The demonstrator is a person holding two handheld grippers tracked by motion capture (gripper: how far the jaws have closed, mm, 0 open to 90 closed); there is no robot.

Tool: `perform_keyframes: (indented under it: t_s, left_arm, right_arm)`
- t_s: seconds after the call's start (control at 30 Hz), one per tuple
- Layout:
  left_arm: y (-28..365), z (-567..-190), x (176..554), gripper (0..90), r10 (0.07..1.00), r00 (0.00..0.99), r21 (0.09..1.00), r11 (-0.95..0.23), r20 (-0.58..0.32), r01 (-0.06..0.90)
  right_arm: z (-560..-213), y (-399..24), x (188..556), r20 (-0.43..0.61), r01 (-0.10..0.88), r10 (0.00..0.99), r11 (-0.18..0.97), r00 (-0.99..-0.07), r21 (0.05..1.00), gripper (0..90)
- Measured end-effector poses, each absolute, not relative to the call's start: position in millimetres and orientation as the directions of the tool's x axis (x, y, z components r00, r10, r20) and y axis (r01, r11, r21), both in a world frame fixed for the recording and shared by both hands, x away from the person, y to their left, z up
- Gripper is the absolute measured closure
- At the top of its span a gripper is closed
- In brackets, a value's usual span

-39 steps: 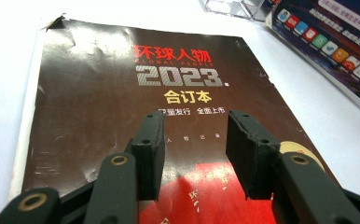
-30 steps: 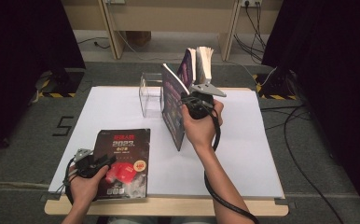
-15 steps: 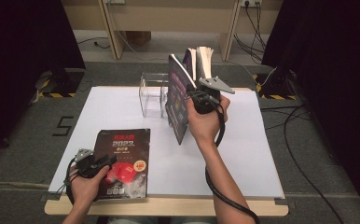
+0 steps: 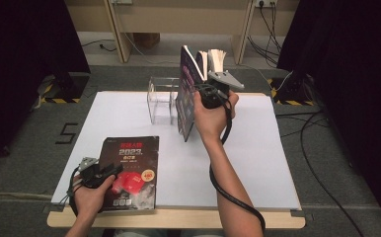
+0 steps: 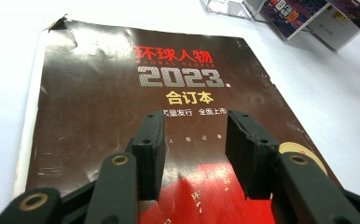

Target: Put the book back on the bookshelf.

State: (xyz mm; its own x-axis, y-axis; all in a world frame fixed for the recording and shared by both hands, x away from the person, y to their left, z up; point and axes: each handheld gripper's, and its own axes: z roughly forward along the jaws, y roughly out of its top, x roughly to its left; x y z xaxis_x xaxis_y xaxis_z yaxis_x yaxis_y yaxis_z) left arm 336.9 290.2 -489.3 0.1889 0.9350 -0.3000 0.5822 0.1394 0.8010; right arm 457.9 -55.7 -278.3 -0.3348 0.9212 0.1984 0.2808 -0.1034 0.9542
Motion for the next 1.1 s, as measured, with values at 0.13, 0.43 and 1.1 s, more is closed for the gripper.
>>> perform_keyframes:
  t_s: [0.13, 0.43, 1.1]
  left_arm:
    - [291, -490, 337, 57.3, 0.935, 0.189, 0.801, 0.139, -0.300, 0.582]
    - [291, -489, 337, 57.4, 0.934, 0.186, 0.802, 0.146, -0.304, 0.580]
    - [292, -490, 338, 57.7, 0.934, 0.188, 0.802, 0.144, -0.304, 0.580]
  right_arm:
    - [-278, -53, 465, 0.199, 0.280, 0.924, -0.106, -0.326, 0.954, 84.7]
    - [-279, -46, 481, 0.199, 0.279, 0.929, -0.111, -0.312, 0.954, 84.7]
    - [-293, -36, 508, 0.202, 0.311, 0.939, -0.111, -0.278, 0.944, 84.6]
